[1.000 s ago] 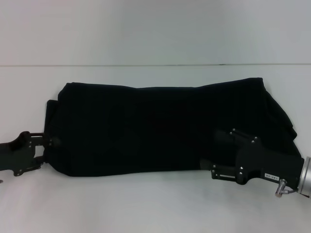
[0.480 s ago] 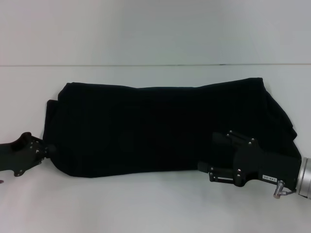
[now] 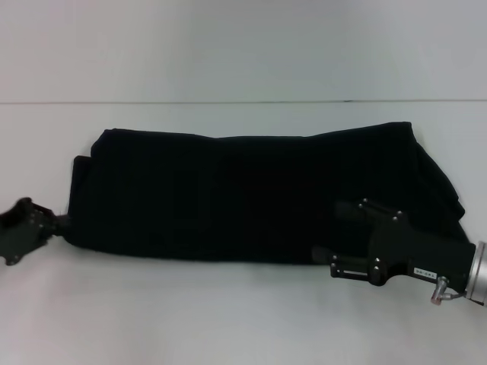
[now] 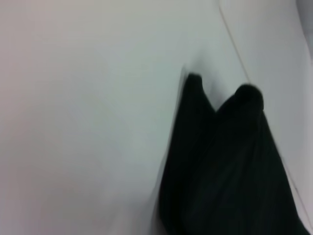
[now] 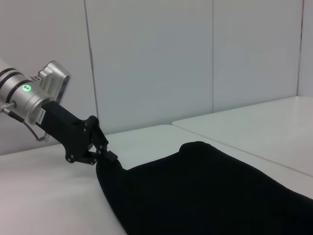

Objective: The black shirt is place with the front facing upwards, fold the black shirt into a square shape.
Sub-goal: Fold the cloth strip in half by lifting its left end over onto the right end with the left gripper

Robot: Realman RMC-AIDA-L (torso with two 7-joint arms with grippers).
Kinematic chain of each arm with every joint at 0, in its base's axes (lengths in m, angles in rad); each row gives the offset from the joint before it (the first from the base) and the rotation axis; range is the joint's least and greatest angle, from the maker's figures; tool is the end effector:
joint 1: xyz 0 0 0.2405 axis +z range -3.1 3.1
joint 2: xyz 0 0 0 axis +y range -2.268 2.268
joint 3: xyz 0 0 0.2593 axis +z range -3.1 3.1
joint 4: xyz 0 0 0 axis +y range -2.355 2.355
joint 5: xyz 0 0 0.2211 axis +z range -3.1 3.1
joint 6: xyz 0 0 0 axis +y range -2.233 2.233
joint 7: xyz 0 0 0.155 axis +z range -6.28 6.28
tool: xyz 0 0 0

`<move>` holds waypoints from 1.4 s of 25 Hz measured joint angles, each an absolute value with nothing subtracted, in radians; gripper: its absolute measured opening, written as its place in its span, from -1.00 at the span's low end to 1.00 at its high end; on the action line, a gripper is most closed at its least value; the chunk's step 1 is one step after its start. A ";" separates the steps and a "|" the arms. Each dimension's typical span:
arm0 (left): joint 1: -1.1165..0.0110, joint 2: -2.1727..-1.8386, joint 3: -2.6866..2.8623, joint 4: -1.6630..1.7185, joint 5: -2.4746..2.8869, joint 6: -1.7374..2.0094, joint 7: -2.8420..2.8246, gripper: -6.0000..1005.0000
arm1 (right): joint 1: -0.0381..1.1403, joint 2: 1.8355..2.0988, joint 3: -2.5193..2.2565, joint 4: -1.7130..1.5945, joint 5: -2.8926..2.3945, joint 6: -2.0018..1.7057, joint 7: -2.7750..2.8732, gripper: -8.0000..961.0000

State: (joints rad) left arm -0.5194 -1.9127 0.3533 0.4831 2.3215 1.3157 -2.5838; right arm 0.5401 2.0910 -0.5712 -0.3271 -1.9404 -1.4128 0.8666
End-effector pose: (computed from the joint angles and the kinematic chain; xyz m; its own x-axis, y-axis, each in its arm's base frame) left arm -0.3804 0.3481 0.0514 -0.3627 0.7686 0.5270 0.9318 0.2903 0.2180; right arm 0.2867 0.3286 -0.0604 0.8224 -0.1429 -0.5507 -0.3637 -0.8764 -0.3156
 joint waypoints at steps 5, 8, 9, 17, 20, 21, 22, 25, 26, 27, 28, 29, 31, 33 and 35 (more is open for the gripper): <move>-0.507 -1.894 0.314 0.510 2.321 1.325 -2.578 -0.92 | 0.540 2.091 -0.556 -0.329 -1.936 -1.409 0.868 0.96; -0.495 -1.888 0.305 0.536 2.321 1.328 -2.578 -0.92 | 0.540 2.091 -0.542 -0.329 -1.936 -1.411 0.868 0.96; -0.491 -1.885 0.302 0.543 2.321 1.328 -2.578 -0.92 | 0.539 2.091 -0.536 -0.329 -1.936 -1.414 0.868 0.96; -0.465 -1.867 0.254 0.567 2.329 1.311 -2.576 -0.92 | 0.534 2.091 -0.518 -0.330 -1.936 -1.414 0.868 0.96; -0.462 -1.860 0.222 0.571 2.326 1.315 -2.575 -0.92 | 0.529 2.091 -0.505 -0.326 -1.936 -1.413 0.868 0.96; -0.462 -1.858 0.217 0.571 2.323 1.320 -2.573 -0.92 | 0.527 2.091 -0.496 -0.325 -1.936 -1.413 0.868 0.96; -0.462 -1.858 0.217 0.571 2.323 1.320 -2.573 -0.92 | 0.525 2.091 -0.488 -0.324 -1.936 -1.412 0.868 0.96; -0.474 -1.858 0.205 0.568 2.288 1.360 -2.553 -0.92 | 0.513 2.090 -0.470 -0.322 -1.936 -1.412 0.869 0.96; -0.480 -1.860 0.204 0.564 2.270 1.371 -2.545 -0.92 | 0.508 2.090 -0.466 -0.322 -1.936 -1.412 0.871 0.96; -0.487 -1.864 0.204 0.559 2.253 1.381 -2.537 -0.92 | 0.504 2.090 -0.465 -0.322 -1.936 -1.412 0.874 0.96; -0.499 -1.870 0.205 0.550 2.226 1.394 -2.525 -0.92 | 0.498 2.089 -0.464 -0.322 -1.936 -1.410 0.878 0.96; -0.515 -1.876 0.207 0.538 2.196 1.411 -2.511 -0.92 | 0.493 2.088 -0.462 -0.322 -1.936 -1.408 0.883 0.96; -0.549 -1.890 0.210 0.523 2.157 1.436 -2.492 -0.92 | 0.482 2.088 -0.454 -0.323 -1.936 -1.406 0.890 0.96; -0.604 -1.913 0.216 0.514 2.129 1.460 -2.470 -0.92 | 0.466 2.086 -0.436 -0.323 -1.936 -1.404 0.895 0.96; -0.673 -1.941 0.230 0.513 2.126 1.470 -2.455 -0.92 | 0.460 2.086 -0.433 -0.322 -1.936 -1.405 0.895 0.96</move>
State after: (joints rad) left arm -0.6725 -1.9410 0.2302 0.5129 2.1261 1.4703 -2.4550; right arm 0.4596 2.0858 -0.4334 -0.3225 -1.9358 -1.4049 0.8951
